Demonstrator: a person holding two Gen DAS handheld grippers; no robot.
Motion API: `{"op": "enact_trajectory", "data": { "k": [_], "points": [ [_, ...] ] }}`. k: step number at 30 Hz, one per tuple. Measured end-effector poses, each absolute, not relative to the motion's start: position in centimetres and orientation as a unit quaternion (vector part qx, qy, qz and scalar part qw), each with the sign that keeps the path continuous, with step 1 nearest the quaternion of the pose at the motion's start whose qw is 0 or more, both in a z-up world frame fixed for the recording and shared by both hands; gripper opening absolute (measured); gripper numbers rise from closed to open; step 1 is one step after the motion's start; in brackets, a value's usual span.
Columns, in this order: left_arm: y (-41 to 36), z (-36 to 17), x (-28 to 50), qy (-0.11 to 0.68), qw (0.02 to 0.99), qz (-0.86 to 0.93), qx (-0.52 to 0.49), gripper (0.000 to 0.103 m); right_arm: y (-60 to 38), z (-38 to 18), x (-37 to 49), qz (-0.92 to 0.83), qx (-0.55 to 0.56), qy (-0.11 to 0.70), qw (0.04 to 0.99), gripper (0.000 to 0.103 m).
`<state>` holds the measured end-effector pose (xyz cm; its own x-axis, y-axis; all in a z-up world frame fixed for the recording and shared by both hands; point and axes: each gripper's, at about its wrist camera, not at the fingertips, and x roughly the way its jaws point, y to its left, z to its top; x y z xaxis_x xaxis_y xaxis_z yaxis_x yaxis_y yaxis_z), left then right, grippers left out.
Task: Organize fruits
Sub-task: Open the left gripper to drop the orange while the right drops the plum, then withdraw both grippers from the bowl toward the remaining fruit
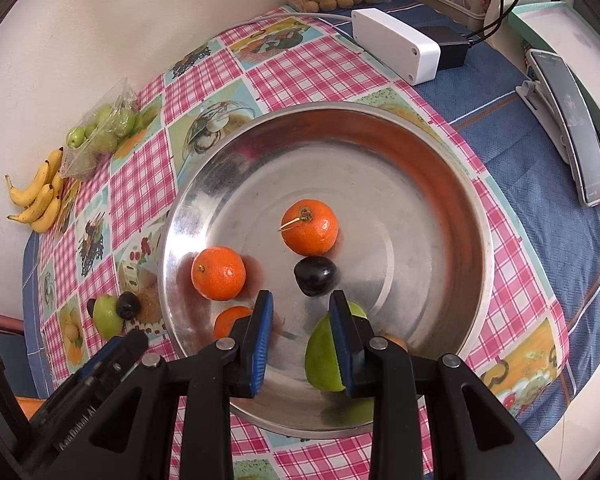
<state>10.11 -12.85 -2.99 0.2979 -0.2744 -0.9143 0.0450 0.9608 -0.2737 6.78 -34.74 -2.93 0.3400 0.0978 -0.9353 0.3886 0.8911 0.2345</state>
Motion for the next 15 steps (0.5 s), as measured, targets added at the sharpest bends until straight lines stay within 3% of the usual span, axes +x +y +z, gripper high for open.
{"op": "enact_trajectory", "data": {
  "k": [3, 5, 9, 11, 12, 15],
  "points": [
    [-11.5, -2.7, 10.3, 0.579, 0.803, -0.084, -0.112, 0.044, -34.4, -2.7, 6.8, -0.09, 0.206, 0.566, 0.793, 0.03],
    [-11.0, -2.4, 10.2, 0.576, 0.805, -0.079, -0.115, 0.053, -34.1, -2.5, 6.8, -0.089, 0.202, 0.566, 0.795, 0.03],
    [-10.5, -2.4, 10.3, 0.578, 0.803, -0.075, -0.123, 0.056, -33.7, -2.5, 6.9, -0.088, 0.194, 0.567, 0.795, 0.03],
    [-10.4, -2.6, 10.4, 0.582, 0.801, -0.068, -0.121, 0.066, -33.6, -2.6, 7.0, -0.087, 0.192, 0.571, 0.794, 0.03],
    [-10.4, -2.8, 10.4, 0.584, 0.8, -0.064, -0.121, 0.068, -33.5, -2.7, 7.0, -0.085, 0.191, 0.572, 0.793, 0.033],
    [-10.2, -3.3, 10.5, 0.592, 0.796, -0.052, -0.119, 0.082, -33.3, -2.8, 7.1, -0.082, 0.189, 0.575, 0.792, 0.057]
  ]
}}
